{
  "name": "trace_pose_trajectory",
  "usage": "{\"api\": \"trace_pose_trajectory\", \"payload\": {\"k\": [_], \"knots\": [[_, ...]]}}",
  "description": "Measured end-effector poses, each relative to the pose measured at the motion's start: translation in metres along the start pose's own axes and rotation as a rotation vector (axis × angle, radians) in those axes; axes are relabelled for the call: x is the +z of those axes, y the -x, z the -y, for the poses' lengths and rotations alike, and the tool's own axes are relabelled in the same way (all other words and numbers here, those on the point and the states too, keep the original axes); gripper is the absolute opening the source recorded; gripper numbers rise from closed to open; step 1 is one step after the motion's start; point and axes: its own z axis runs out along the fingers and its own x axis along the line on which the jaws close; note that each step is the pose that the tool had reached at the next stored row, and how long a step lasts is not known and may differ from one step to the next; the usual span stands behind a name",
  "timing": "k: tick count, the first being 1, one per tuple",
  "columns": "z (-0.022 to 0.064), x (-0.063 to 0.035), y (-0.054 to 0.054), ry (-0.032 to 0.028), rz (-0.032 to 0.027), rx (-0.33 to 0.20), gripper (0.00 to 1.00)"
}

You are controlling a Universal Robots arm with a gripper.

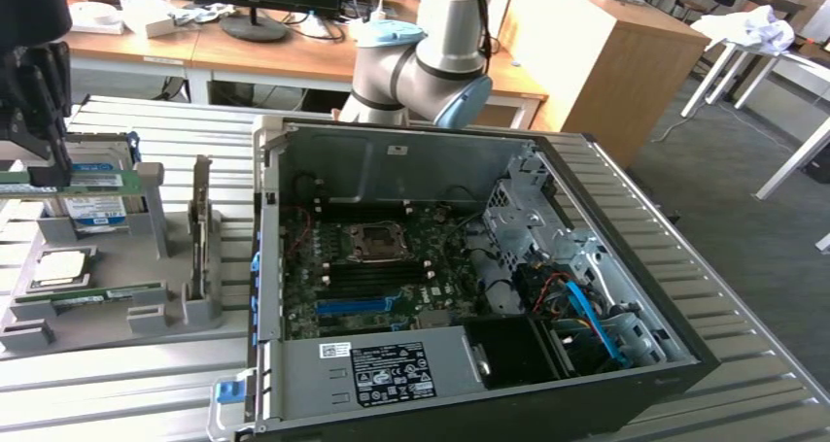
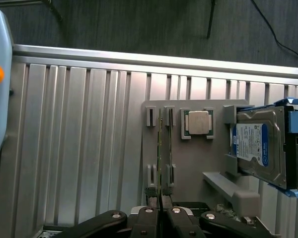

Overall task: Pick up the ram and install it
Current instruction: 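Pick up the ram and move it above insertion slot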

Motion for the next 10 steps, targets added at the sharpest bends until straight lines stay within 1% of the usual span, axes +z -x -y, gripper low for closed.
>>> {"api": "trace_pose_trajectory", "payload": {"k": [10], "knots": [[0.0116, -0.0004, -0.001, 0.0, -0.0012, 0.0, 0.13]]}}
